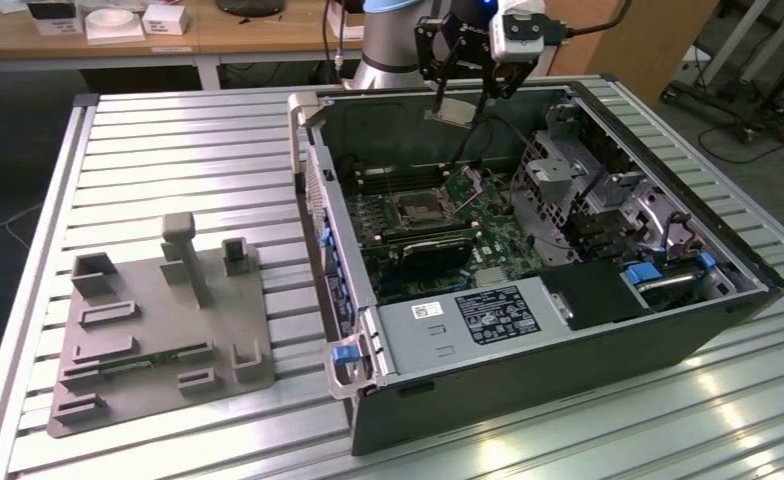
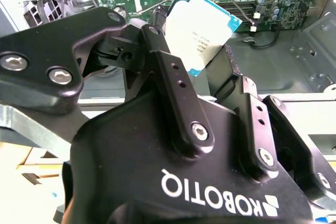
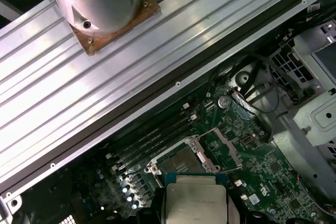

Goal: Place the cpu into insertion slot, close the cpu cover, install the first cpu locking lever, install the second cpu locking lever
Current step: 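Place the cpu into insertion slot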

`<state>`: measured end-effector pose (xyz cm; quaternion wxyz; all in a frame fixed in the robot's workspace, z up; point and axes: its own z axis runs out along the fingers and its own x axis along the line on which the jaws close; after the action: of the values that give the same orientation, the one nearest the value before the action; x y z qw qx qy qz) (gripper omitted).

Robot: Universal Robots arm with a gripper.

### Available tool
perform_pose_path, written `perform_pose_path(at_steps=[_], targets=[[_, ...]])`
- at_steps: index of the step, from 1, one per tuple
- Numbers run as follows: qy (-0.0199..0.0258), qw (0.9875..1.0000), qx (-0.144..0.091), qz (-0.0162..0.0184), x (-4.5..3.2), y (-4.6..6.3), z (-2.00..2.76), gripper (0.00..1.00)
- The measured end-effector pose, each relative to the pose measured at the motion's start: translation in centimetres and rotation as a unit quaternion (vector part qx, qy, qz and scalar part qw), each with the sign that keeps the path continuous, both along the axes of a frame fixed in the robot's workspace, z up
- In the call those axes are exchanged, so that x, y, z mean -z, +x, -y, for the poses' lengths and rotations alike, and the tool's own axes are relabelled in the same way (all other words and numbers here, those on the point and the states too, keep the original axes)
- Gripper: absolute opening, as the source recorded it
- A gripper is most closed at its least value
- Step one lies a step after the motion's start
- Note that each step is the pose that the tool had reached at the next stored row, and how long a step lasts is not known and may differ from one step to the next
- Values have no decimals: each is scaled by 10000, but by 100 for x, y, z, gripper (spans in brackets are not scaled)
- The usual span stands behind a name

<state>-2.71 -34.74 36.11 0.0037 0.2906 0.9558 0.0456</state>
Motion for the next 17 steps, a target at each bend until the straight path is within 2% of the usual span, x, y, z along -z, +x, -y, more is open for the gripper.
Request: perform_pose_path(at_steps=[17], targets=[[0,9999,168,0,0,0,0,54]])
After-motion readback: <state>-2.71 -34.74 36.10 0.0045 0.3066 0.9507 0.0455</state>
